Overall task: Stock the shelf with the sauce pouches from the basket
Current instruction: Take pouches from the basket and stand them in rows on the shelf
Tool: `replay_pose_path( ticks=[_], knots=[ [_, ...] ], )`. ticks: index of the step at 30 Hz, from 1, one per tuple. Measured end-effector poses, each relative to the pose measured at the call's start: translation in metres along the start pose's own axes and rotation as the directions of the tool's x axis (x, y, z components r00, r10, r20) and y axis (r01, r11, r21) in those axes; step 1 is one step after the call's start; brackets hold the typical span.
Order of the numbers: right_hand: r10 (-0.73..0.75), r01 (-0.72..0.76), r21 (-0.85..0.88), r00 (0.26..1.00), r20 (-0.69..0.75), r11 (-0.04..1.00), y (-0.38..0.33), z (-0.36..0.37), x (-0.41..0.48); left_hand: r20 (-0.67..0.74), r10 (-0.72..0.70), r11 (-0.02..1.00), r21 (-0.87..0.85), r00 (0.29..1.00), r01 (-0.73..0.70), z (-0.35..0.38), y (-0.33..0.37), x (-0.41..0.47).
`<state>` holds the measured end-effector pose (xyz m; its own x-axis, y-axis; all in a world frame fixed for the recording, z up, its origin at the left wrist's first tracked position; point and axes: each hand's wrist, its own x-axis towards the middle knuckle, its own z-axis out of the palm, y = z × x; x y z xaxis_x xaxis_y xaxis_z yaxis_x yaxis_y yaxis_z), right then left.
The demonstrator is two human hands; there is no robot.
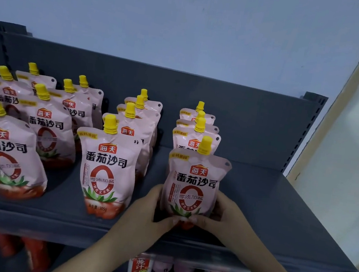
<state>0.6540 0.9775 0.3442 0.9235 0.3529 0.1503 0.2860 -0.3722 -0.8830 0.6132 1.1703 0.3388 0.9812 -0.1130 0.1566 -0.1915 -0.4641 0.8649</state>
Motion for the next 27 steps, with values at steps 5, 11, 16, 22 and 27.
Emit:
replay_pose_path(
  ticks=[5,11,16,22,27],
  knots=[
    [-0.059,0.066,0.042,0.987,-0.151,0.997,-0.002,-0.003,-0.011,-0.075,-0.094,0.968,0.227,0.993,0.109,-0.01,0.003,-0.023],
    [-0.584,0.527,-0.258,0.68,-0.443,0.81,-0.015,0.011,-0.038,-0.204,0.021,0.964,0.264,0.979,0.034,-0.023,-0.001,-0.069],
    [-0.713,0.739,-0.298,0.669,0.213,0.604,-0.04,0.071,-0.032,-0.299,0.024,0.936,0.343,0.954,0.084,-0.051,-0.012,-0.113],
    [-0.542,0.724,-0.194,0.641,0.544,0.662,-0.086,0.17,-0.013,-0.34,-0.079,0.74,0.61,0.937,0.284,-0.121,-0.037,-0.194],
    [-0.485,0.791,-0.214,0.538,0.689,0.573,-0.154,0.269,-0.005,-0.507,-0.108,0.539,0.693,0.855,0.479,-0.191,-0.052,-0.282]
  ],
)
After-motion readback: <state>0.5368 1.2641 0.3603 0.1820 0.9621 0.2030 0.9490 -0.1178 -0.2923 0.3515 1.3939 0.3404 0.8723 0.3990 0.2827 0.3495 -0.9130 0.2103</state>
